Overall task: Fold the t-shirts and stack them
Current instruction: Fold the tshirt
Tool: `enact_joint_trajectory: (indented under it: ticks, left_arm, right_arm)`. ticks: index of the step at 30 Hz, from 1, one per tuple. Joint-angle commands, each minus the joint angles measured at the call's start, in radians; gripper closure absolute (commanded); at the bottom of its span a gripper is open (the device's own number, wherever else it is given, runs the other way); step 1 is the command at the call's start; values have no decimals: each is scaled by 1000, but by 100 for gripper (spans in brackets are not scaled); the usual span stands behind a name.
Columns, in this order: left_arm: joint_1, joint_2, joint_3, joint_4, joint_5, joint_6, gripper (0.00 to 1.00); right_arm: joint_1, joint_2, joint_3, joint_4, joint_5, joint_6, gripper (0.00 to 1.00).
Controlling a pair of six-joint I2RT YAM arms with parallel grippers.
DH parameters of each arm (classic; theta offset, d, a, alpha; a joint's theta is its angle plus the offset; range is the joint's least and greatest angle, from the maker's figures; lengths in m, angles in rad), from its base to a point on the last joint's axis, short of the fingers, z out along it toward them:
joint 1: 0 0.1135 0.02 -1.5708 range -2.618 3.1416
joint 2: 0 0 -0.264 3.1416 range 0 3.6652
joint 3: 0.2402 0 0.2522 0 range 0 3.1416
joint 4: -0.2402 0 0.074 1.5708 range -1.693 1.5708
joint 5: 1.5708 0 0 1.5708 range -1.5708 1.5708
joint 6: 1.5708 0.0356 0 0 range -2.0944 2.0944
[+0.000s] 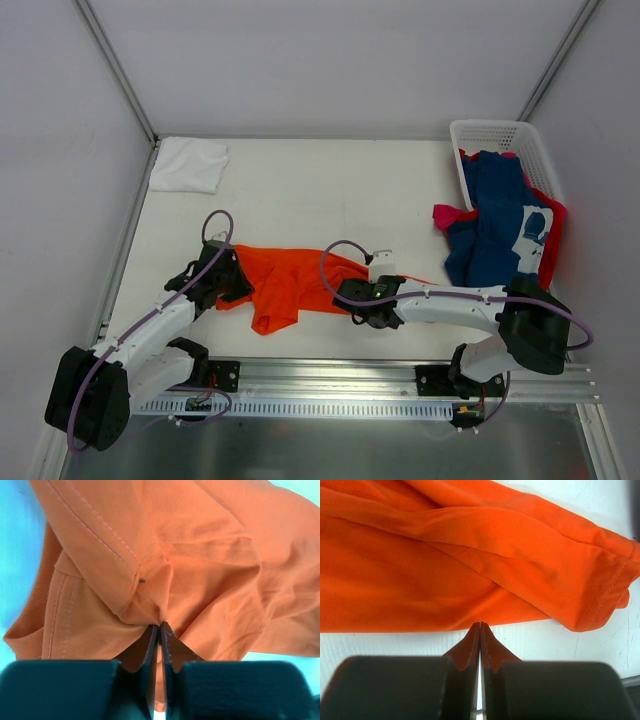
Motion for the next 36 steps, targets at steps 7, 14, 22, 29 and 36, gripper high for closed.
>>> enact_joint_trajectory:
  ticks: [7,14,22,29,36]
  left_arm:
    - [-11,-9,36,-15,-94,20,100]
    - [-9,3,100,-16,-93,62,100]
    - [-9,60,185,-21,-67,102,99]
    - [-9,91,214,-24,-93,138,96]
    - [-8,123,262,-41,-173,165,90]
  right_arm:
    - [3,14,15,-7,33,20,98]
    - [1,42,26,-7,35,13,98]
    - [-5,74,35,-8,38,12,98]
    - [-11,86,30,-2,46,13,98]
    - [-14,116,33,6,47,10,98]
